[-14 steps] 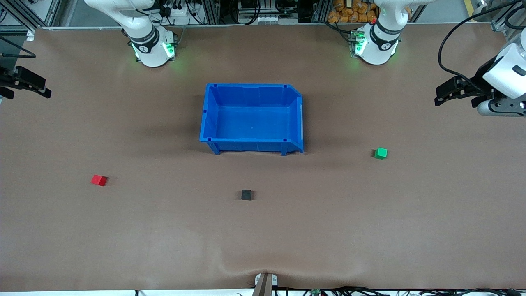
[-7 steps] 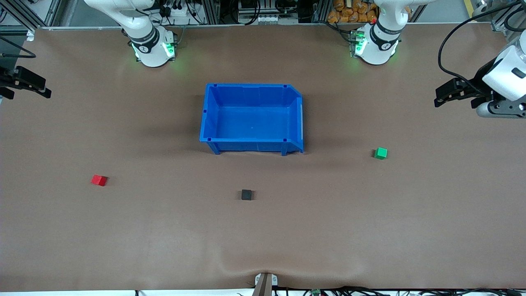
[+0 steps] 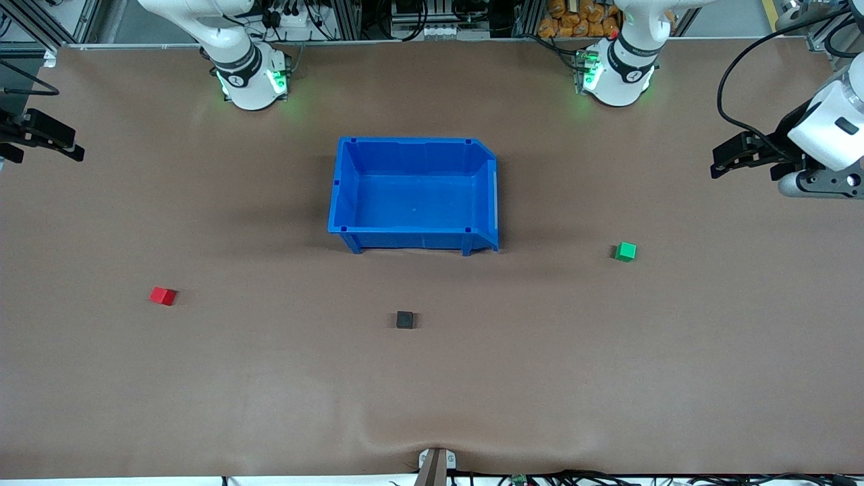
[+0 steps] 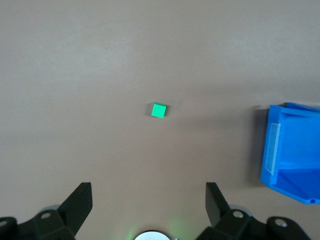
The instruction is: Attach green and red cubes to black cube
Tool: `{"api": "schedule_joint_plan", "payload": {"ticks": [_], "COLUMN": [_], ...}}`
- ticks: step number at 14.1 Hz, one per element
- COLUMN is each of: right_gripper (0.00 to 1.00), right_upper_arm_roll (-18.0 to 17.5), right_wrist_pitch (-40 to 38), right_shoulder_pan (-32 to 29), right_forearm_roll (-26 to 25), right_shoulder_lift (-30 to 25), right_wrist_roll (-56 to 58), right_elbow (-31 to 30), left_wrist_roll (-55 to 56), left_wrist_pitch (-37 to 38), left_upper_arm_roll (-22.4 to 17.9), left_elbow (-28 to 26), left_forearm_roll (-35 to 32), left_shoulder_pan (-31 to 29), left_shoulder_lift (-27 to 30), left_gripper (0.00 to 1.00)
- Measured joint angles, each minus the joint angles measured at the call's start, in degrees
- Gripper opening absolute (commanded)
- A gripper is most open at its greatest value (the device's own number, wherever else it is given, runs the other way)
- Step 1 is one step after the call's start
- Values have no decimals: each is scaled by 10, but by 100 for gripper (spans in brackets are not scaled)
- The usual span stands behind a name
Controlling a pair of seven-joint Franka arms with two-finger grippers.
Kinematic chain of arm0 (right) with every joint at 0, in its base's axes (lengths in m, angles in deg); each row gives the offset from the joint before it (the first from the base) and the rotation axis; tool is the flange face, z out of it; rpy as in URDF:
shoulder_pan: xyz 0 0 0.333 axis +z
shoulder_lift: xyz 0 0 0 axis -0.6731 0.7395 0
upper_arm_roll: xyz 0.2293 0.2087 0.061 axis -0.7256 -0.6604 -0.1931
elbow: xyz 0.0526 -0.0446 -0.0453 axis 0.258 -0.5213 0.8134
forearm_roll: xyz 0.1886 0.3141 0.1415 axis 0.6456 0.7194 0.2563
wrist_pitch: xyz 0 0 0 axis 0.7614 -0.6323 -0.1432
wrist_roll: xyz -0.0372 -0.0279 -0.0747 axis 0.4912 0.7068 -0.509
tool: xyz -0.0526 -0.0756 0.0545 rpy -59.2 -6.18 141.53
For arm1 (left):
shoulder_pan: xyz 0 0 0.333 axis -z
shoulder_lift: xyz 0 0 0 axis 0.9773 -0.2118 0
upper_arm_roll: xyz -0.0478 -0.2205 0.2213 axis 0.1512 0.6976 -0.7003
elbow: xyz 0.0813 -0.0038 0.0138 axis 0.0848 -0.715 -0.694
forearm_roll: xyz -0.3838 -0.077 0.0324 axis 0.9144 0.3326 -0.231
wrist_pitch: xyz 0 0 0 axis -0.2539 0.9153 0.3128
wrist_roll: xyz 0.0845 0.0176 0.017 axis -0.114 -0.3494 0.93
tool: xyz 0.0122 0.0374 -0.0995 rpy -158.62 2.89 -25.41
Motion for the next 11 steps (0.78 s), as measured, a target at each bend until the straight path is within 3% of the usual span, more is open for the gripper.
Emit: {"api": "schedule_joint_plan", "payload": {"ticks": [6,11], "right_gripper": [100,100], "right_upper_arm_roll": [1,3], "right_wrist_pitch": [3,11], "right_shoulder_pan": [-1,-4], "right_forearm_roll": [0,0], "right_shoulder_lift": [13,26], "right_wrist_roll": [0,0], "right_elbow": [-4,-5], "left_wrist_roll": [0,1], "left_wrist_pitch": [0,-34], "left_upper_arm_roll": [8,17], "left_elbow": [-6,-61], "left_forearm_roll": [0,0], "left_shoulder_pan": [0,0], "left_shoulder_lift": [-22,-27], "left_gripper": [100,100]}}
